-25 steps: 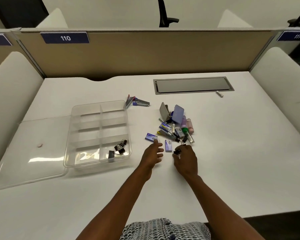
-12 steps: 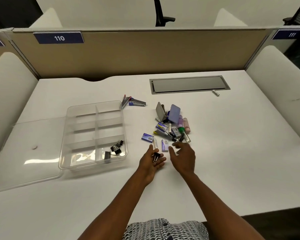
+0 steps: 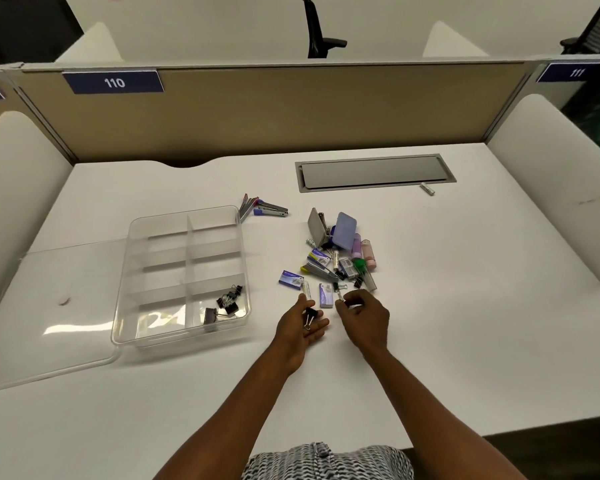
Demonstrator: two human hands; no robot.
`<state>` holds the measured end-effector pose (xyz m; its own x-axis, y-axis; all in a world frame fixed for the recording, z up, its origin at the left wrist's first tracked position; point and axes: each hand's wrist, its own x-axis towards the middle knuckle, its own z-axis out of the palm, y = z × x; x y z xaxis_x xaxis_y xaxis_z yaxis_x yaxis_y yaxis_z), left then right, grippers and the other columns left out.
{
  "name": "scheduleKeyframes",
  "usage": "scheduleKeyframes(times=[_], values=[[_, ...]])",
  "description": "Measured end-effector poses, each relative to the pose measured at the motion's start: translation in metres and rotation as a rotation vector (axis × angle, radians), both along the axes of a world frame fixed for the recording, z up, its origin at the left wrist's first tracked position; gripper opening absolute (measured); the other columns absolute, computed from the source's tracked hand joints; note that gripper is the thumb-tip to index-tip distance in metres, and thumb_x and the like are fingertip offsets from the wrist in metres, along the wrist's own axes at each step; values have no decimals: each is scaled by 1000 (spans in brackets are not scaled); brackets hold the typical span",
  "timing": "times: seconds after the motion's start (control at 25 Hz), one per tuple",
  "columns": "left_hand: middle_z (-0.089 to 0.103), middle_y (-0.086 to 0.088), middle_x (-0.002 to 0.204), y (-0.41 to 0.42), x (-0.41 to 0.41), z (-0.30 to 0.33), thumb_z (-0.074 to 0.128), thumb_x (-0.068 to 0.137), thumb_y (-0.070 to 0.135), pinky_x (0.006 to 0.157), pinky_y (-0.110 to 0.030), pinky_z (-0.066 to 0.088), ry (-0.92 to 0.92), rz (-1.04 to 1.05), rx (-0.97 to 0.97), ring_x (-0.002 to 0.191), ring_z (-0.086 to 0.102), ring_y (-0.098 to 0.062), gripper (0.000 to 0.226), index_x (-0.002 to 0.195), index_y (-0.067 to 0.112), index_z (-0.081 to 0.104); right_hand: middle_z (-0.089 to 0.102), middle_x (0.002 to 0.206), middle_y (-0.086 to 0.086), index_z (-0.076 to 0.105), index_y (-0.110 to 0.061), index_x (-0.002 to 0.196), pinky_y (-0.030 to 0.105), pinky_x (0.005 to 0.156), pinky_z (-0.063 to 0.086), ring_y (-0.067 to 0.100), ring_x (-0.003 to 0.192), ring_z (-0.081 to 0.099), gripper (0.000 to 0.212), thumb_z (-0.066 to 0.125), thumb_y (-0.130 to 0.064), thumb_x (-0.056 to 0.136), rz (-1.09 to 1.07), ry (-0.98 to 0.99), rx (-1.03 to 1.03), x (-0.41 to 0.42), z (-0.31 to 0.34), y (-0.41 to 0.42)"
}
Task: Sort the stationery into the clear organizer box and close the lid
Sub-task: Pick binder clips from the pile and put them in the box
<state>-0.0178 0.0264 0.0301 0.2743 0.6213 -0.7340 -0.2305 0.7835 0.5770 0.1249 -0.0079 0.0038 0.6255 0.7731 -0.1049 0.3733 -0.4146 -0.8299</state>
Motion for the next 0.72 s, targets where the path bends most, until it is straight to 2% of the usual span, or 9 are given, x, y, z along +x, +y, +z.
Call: scheduleKeyframes(times=[0.16, 0.24, 0.32, 0.4, 0.48, 0.6, 0.72], values=[[68, -11, 100, 1, 7, -3, 52, 100, 29, 91, -42, 55, -2, -28, 21, 97, 69, -27, 25, 105, 10, 67, 74, 80, -17, 73, -31, 84, 15, 63, 52, 3, 70, 69, 7, 77, -33, 79, 179, 218, 76, -19, 5, -11], [70, -17, 110, 3, 8, -6, 53, 98, 21, 90, -43, 57, -12, -25, 31, 102, 69, -31, 25, 112, 4, 65, 75, 80, -16, 75, -33, 84, 15, 65, 52, 4, 73, 70, 5, 74, -36, 81, 274, 218, 74, -21, 6, -13], [70, -19, 108, 5, 7, -9, 52, 98, 12, 83, -40, 59, 14, 0, 47, 97, 69, -30, 23, 116, 2, 63, 75, 80, -15, 76, -31, 84, 20, 66, 54, 5, 72, 70, 5, 72, -34, 82, 260, 195, 90, -18, 5, -11], [70, -17, 102, 6, 5, -9, 46, 99, 2, 74, -35, 58, 61, 2, 60, 87, 70, -27, 23, 117, 5, 61, 75, 84, -14, 76, -29, 93, 25, 69, 55, 6, 71, 68, 10, 72, -28, 84, 154, 104, 86, -9, 3, -4], [69, -17, 101, 6, 3, -8, 43, 100, -1, 71, -33, 58, 92, -6, 62, 83, 70, -26, 25, 116, 6, 60, 72, 92, -9, 71, -28, 113, 28, 76, 53, 10, 79, 67, 27, 70, -25, 86, 113, -70, -13, 3, 1, 6], [68, -20, 104, 3, 2, -7, 43, 100, -2, 69, -33, 58, 105, -2, 54, 81, 70, -26, 25, 117, 6, 60, 67, 112, 1, 58, -26, 137, 27, 83, 46, 19, 101, 64, 46, 64, -27, 92, 249, -266, -175, 12, -3, 20], [67, -21, 104, 1, 0, -6, 45, 101, 1, 69, -34, 58, 100, 13, 57, 81, 69, -27, 23, 118, 5, 60, 64, 125, 2, 61, -26, 132, 34, 90, 50, 23, 111, 62, 39, 61, -33, 93, 298, -387, -250, 14, -6, 28]])
